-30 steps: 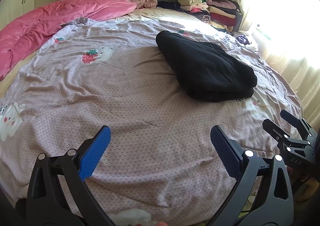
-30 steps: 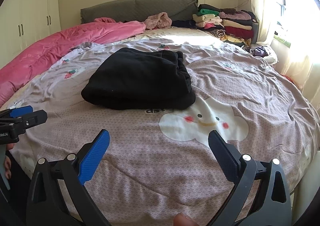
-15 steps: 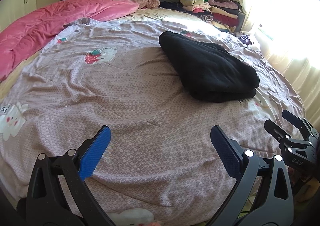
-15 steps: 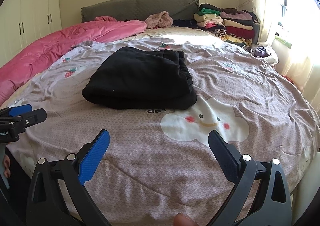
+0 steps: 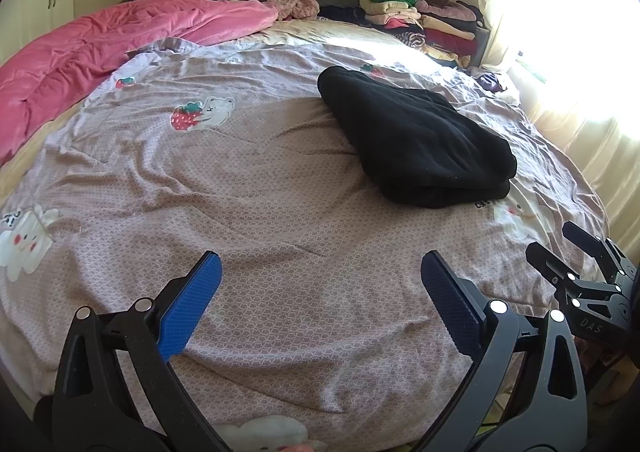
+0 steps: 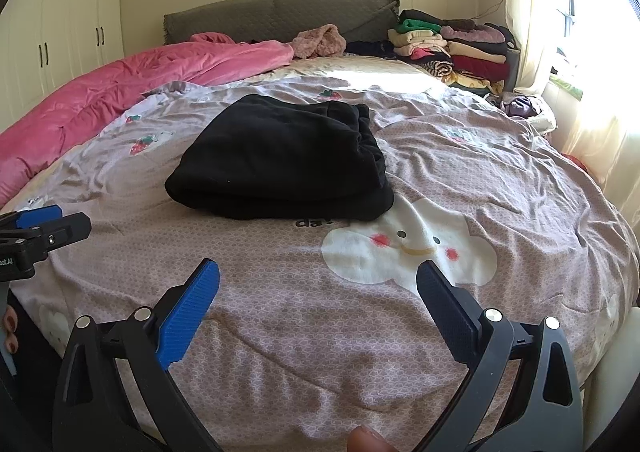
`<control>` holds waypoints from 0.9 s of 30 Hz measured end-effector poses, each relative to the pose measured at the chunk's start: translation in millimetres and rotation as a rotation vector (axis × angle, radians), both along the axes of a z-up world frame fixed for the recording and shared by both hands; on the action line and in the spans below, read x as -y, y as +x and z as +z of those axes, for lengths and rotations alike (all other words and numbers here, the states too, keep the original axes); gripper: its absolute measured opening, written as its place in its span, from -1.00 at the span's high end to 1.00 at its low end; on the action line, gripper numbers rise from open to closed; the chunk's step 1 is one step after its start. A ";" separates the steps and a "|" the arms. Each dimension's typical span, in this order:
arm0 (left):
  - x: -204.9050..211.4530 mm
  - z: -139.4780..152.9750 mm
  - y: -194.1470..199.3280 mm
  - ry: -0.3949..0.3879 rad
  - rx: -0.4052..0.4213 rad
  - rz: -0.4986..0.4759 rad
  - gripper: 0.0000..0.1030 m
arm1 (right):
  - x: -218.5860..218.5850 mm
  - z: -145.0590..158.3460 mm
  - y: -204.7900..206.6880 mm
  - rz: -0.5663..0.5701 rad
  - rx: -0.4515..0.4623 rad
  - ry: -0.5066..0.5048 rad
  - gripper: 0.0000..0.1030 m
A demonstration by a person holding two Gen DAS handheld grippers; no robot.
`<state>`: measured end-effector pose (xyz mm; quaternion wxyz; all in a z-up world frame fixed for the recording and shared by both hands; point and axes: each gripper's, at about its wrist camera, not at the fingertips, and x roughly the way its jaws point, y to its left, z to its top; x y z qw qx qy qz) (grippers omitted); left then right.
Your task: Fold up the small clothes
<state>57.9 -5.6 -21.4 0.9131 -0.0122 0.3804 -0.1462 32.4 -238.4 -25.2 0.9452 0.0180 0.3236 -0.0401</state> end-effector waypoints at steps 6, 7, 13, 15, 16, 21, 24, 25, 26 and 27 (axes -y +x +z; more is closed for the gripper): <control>0.2 0.0 -0.2 0.001 -0.001 0.000 -0.82 | 0.3 -0.3 -0.3 -0.001 0.000 0.001 -0.91; 1.3 -0.1 -0.7 0.001 0.000 0.000 -0.82 | 0.4 -0.4 -0.2 0.000 -0.002 0.001 -0.91; 0.0 1.0 -1.0 -0.002 0.003 0.000 -0.82 | 1.1 -0.5 -0.7 -0.002 -0.001 0.005 -0.91; 0.5 1.2 -1.4 -0.001 0.002 0.001 -0.82 | 1.0 -0.6 -0.6 -0.002 -0.002 0.004 -0.91; 0.3 1.3 -1.4 -0.001 0.002 0.000 -0.82 | 1.1 -0.6 -1.1 -0.002 -0.004 0.005 -0.91; -0.9 1.6 -1.0 -0.002 0.003 -0.001 -0.82 | 1.5 -0.5 -1.7 -0.001 -0.004 0.013 -0.91; 0.7 1.4 -1.5 0.001 0.002 0.001 -0.82 | 0.7 -0.4 -1.6 -0.002 -0.007 0.011 -0.91; 0.2 1.6 -1.4 0.000 0.002 0.001 -0.82 | 0.8 -0.4 -1.6 -0.002 -0.008 0.011 -0.91; 0.8 1.5 -1.6 0.002 0.003 0.001 -0.82 | 0.8 -0.4 -1.5 -0.002 -0.009 0.011 -0.91; -0.4 1.8 -1.2 0.002 0.002 0.002 -0.82 | 0.8 -0.3 -1.7 -0.002 -0.009 0.011 -0.91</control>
